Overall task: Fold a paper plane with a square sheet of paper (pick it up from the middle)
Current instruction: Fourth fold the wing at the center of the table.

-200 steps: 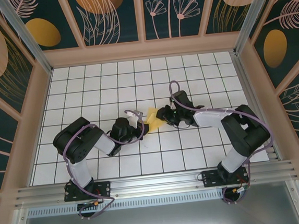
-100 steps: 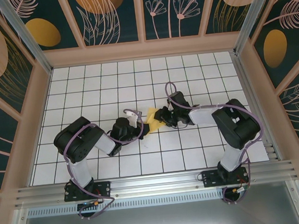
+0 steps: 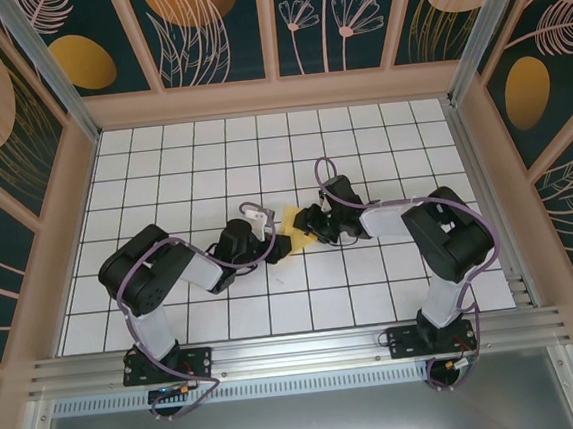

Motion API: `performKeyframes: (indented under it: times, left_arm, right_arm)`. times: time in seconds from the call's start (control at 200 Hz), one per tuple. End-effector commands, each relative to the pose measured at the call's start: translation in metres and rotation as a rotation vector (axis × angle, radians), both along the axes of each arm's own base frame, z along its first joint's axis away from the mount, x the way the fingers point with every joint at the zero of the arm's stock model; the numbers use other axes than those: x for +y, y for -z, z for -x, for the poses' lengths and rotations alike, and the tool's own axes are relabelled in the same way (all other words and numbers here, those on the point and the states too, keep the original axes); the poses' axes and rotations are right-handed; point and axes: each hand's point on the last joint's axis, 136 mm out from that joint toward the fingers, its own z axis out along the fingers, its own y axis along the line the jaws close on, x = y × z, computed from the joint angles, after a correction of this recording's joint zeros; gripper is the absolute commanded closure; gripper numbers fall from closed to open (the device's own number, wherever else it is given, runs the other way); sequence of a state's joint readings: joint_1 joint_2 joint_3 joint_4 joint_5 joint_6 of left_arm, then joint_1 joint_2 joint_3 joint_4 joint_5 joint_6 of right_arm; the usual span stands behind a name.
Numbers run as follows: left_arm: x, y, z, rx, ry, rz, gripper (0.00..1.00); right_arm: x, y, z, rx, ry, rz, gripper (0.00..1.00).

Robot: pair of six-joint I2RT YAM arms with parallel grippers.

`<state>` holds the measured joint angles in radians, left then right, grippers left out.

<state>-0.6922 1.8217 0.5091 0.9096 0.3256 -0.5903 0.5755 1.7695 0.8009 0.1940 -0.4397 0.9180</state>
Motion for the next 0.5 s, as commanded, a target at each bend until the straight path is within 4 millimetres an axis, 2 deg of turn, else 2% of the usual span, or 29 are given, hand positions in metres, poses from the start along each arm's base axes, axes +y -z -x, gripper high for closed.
performKeyframes:
  times: [0.0, 0.18, 0.495]
  left_arm:
    - [-0.001, -0.008, -0.005, 0.053, -0.015, 0.001, 0.66]
    - [-0.002, -0.006, -0.012, 0.098, -0.039, -0.034, 0.65]
    - [0.006, 0.004, -0.017, 0.174, -0.093, -0.064, 0.75]
  right_arm:
    - [-0.003, 0.012, 0.001, 0.005, -0.007, 0.022, 0.55]
    - [-0.005, 0.016, 0.003, 0.011, -0.009, 0.028, 0.54]
    - [-0.005, 0.015, 0.002, 0.007, -0.009, 0.026, 0.53]
